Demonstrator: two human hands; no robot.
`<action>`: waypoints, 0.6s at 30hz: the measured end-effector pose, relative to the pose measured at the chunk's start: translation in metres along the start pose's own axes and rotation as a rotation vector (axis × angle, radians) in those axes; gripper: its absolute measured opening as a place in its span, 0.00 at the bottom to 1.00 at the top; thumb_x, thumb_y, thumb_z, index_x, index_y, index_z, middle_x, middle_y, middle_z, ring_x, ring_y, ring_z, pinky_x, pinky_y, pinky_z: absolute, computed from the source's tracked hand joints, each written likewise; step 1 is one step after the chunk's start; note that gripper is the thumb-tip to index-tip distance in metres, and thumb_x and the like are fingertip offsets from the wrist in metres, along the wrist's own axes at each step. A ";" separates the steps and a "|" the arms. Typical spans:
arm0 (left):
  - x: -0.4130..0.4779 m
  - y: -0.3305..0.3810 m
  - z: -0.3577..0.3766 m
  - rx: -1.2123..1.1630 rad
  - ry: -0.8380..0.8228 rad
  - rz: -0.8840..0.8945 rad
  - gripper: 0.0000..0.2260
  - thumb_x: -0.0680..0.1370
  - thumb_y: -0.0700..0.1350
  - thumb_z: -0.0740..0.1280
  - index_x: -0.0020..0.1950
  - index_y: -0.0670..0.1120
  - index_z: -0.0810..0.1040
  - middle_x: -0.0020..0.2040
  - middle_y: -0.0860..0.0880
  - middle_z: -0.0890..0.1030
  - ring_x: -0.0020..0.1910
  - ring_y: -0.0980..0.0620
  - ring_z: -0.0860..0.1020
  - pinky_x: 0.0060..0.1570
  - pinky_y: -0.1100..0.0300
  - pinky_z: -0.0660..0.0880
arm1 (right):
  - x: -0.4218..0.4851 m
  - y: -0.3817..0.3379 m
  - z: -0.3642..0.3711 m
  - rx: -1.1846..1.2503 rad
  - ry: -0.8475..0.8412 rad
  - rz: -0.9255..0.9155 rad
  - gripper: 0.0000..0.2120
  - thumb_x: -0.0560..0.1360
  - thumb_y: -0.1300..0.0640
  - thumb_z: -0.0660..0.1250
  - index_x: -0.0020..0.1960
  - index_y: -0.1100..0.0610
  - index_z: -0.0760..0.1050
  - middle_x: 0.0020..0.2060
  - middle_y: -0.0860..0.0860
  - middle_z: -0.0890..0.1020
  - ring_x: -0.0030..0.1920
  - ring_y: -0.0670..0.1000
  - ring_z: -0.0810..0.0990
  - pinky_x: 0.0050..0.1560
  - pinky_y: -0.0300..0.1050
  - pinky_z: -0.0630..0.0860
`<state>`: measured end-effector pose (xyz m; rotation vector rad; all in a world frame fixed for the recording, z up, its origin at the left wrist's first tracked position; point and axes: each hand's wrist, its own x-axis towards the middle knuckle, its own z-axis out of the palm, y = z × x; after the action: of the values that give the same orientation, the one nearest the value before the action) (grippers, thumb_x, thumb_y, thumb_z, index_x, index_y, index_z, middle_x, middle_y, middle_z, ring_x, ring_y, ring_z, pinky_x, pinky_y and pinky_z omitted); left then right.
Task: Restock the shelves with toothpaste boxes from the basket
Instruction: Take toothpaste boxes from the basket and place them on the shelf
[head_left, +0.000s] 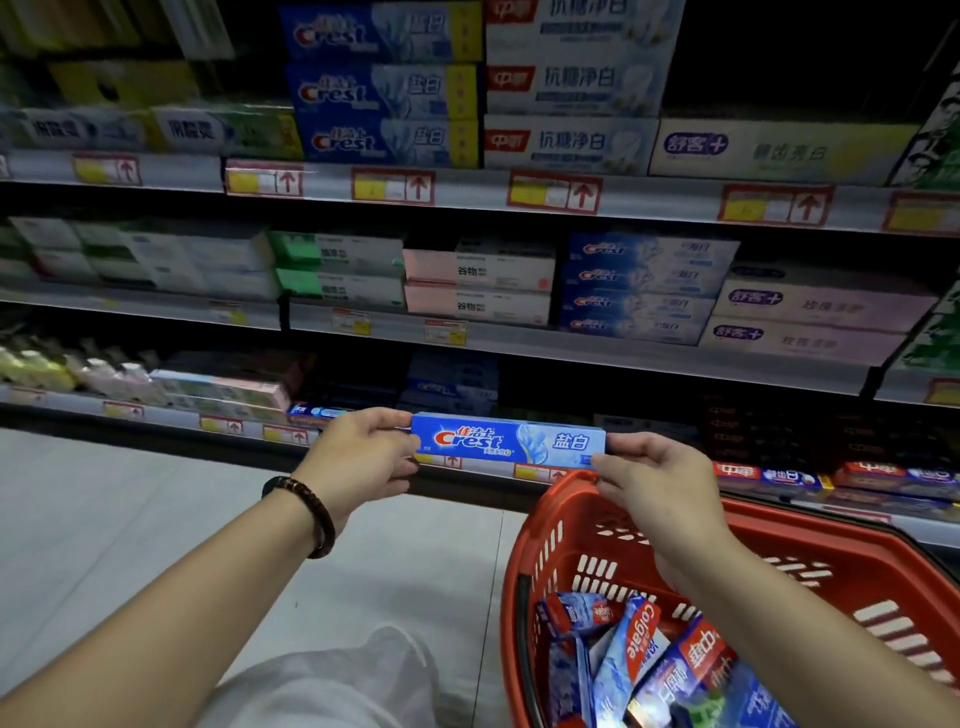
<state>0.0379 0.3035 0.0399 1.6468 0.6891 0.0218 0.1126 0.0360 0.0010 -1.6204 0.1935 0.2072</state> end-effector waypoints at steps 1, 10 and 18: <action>0.006 -0.002 -0.002 0.019 -0.003 -0.008 0.15 0.82 0.42 0.69 0.69 0.48 0.76 0.57 0.45 0.83 0.56 0.47 0.83 0.53 0.50 0.83 | 0.006 0.003 0.008 -0.035 0.004 0.001 0.06 0.78 0.62 0.77 0.53 0.54 0.84 0.43 0.51 0.90 0.44 0.50 0.90 0.47 0.47 0.84; 0.080 -0.034 -0.016 0.081 0.076 -0.019 0.14 0.82 0.42 0.70 0.67 0.51 0.77 0.58 0.51 0.82 0.57 0.50 0.80 0.54 0.49 0.81 | 0.071 0.020 0.075 -0.277 -0.051 -0.008 0.07 0.74 0.60 0.77 0.51 0.53 0.83 0.42 0.46 0.89 0.45 0.49 0.89 0.54 0.55 0.85; 0.153 -0.069 -0.020 0.074 0.137 -0.049 0.18 0.82 0.43 0.70 0.72 0.52 0.74 0.64 0.51 0.81 0.59 0.49 0.80 0.44 0.55 0.79 | 0.123 0.037 0.116 -0.421 -0.114 0.050 0.03 0.76 0.58 0.75 0.48 0.51 0.84 0.42 0.48 0.88 0.44 0.52 0.87 0.49 0.53 0.86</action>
<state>0.1266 0.3918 -0.0739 1.7107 0.8432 0.0757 0.2208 0.1499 -0.0721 -2.0157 0.1061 0.3977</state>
